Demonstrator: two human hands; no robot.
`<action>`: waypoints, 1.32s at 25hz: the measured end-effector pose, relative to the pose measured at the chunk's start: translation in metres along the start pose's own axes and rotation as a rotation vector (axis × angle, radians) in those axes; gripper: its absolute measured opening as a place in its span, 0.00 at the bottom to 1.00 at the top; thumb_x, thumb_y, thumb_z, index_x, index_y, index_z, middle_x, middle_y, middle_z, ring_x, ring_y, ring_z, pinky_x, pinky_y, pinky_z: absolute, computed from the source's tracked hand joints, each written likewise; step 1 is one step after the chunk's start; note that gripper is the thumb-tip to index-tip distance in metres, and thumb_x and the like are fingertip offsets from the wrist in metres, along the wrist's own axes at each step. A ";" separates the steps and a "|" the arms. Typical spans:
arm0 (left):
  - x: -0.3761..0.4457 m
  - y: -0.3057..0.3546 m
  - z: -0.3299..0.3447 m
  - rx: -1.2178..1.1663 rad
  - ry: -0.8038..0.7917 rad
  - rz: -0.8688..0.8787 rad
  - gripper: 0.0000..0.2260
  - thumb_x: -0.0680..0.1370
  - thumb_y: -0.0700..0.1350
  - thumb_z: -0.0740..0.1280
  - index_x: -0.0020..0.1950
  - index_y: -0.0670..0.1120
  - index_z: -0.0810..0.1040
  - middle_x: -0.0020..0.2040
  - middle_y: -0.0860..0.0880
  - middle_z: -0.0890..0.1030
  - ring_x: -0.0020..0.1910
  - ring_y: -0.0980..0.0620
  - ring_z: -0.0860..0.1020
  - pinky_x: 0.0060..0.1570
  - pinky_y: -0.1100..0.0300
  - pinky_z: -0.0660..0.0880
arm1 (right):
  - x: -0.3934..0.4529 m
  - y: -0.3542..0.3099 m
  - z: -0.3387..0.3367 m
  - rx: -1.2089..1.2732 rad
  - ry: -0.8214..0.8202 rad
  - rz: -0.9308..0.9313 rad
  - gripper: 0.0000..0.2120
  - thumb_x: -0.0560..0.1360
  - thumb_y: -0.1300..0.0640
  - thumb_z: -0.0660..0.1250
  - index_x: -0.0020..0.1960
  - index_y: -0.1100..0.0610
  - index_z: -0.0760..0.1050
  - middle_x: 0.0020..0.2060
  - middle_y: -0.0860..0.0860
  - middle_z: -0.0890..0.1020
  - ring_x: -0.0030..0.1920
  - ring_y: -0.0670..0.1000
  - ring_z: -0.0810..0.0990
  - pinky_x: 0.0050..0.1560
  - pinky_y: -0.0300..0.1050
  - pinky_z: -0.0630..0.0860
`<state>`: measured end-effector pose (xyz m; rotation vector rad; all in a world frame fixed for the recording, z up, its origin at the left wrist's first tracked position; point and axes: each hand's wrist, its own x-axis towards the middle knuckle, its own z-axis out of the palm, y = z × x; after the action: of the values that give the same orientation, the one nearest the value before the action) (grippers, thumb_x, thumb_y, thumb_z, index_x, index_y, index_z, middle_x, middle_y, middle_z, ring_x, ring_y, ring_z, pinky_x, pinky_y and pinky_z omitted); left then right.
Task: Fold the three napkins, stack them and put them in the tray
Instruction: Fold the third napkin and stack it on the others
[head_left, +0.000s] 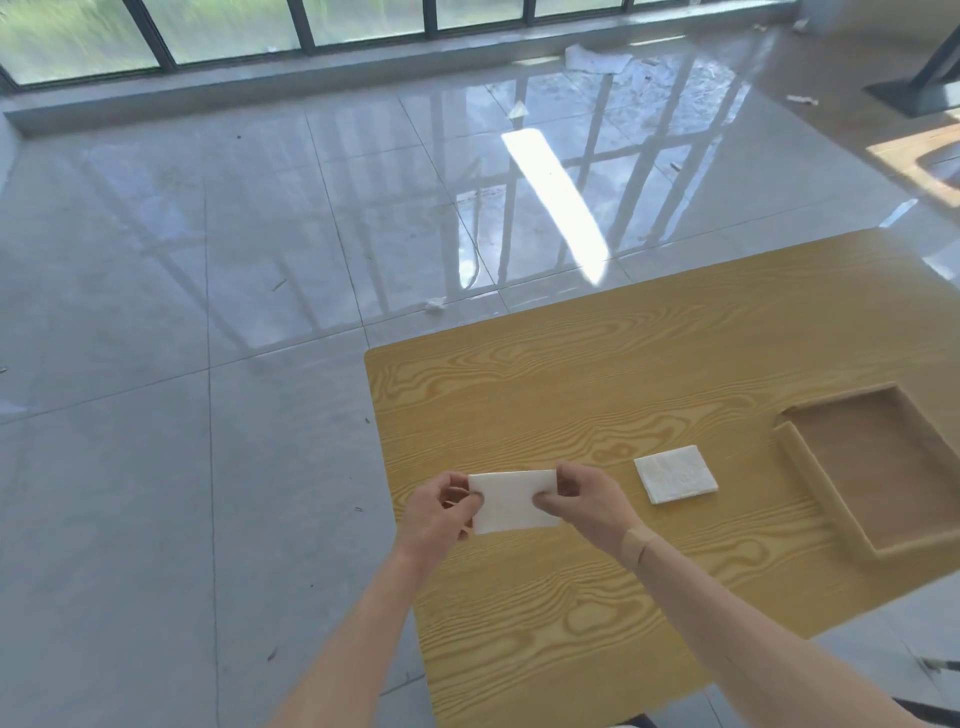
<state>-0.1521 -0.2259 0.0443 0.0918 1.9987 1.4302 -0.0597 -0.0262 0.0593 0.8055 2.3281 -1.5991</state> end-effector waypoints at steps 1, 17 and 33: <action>-0.005 0.001 0.002 -0.012 0.007 0.016 0.02 0.77 0.41 0.70 0.49 0.46 0.80 0.45 0.45 0.84 0.37 0.51 0.82 0.36 0.57 0.79 | -0.006 0.000 -0.003 0.050 0.023 0.017 0.04 0.71 0.55 0.72 0.39 0.46 0.80 0.37 0.46 0.83 0.37 0.44 0.78 0.39 0.41 0.73; -0.020 0.026 0.149 -0.048 0.158 0.032 0.02 0.75 0.43 0.72 0.46 0.47 0.80 0.39 0.49 0.83 0.35 0.56 0.79 0.36 0.62 0.75 | -0.024 0.078 -0.134 0.165 0.005 -0.013 0.04 0.71 0.57 0.75 0.42 0.51 0.80 0.37 0.47 0.83 0.34 0.43 0.78 0.35 0.34 0.73; 0.015 0.028 0.277 -0.036 0.255 -0.171 0.03 0.76 0.39 0.71 0.44 0.46 0.81 0.39 0.48 0.83 0.36 0.53 0.79 0.33 0.68 0.72 | 0.006 0.162 -0.229 0.092 -0.036 0.128 0.03 0.71 0.56 0.74 0.45 0.52 0.82 0.40 0.48 0.86 0.43 0.49 0.84 0.48 0.45 0.80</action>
<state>-0.0202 0.0179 0.0127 -0.2845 2.1239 1.4244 0.0533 0.2272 0.0172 0.9176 2.1449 -1.6617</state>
